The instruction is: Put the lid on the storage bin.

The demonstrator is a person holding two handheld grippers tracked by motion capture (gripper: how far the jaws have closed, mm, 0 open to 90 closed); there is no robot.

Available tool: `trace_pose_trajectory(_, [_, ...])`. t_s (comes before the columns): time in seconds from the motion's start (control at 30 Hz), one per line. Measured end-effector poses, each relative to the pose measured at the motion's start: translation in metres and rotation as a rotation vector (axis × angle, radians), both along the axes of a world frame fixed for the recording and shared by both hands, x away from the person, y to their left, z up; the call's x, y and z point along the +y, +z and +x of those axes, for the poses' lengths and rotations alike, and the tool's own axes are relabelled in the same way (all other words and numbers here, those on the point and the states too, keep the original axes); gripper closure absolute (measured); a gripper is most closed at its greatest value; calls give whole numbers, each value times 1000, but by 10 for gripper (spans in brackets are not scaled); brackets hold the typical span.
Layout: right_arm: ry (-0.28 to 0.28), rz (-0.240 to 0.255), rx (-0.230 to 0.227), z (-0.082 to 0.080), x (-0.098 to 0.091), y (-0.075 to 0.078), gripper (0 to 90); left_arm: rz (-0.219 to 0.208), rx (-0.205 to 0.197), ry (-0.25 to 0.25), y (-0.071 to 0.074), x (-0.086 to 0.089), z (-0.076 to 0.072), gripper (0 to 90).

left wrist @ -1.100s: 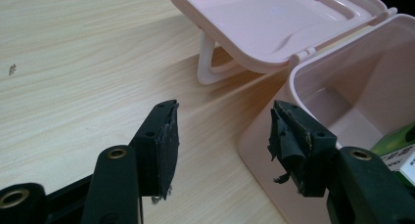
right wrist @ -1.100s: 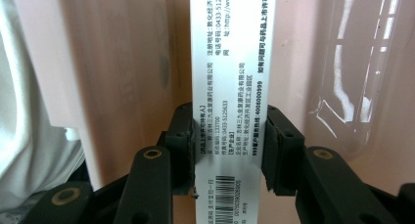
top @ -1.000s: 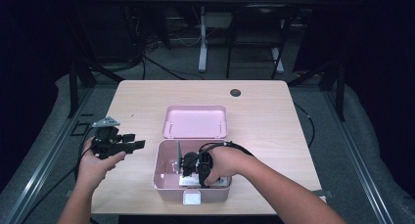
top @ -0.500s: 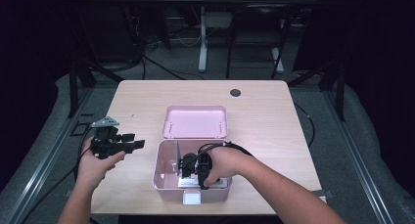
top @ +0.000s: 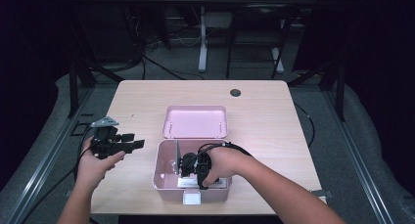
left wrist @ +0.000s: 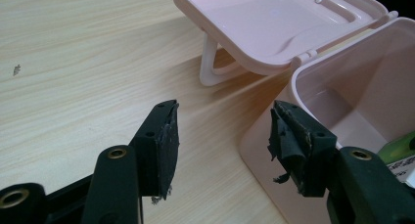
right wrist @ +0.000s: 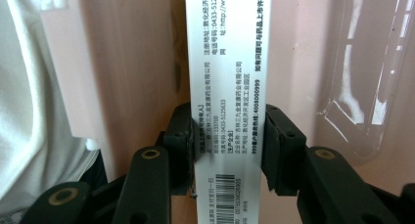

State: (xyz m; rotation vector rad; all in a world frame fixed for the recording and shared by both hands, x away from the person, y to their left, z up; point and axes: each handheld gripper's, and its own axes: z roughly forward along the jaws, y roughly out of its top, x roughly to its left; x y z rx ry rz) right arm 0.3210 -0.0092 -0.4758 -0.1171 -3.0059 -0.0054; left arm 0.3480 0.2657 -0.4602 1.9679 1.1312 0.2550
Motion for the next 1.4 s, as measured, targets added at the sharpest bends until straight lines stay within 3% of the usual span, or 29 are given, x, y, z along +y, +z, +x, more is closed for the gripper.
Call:
trace_pose_trajectory(0.23, [-25, 14, 5, 1, -4, 7, 595, 1, 5, -4, 0, 0, 0, 440])
trace_pose_trajectory(0.6, [-22, 32, -19, -1, -7, 21, 614, -2, 1, -4, 0, -1, 0, 440])
trace_pose_trajectory(0.93, [-42, 66, -61, -2, -13, 46, 621, -5, -1, -10, 2, -1, -2, 440])
trace_pose_trajectory(1.13, [-74, 124, -100, 1, -20, 62, 620, -3, -5, -20, 4, -3, -3, 437])
trace_pose_trajectory(1.4, [-129, 145, -135, 6, -35, 71, 605, -4, -17, -15, 6, -6, -5, 361])
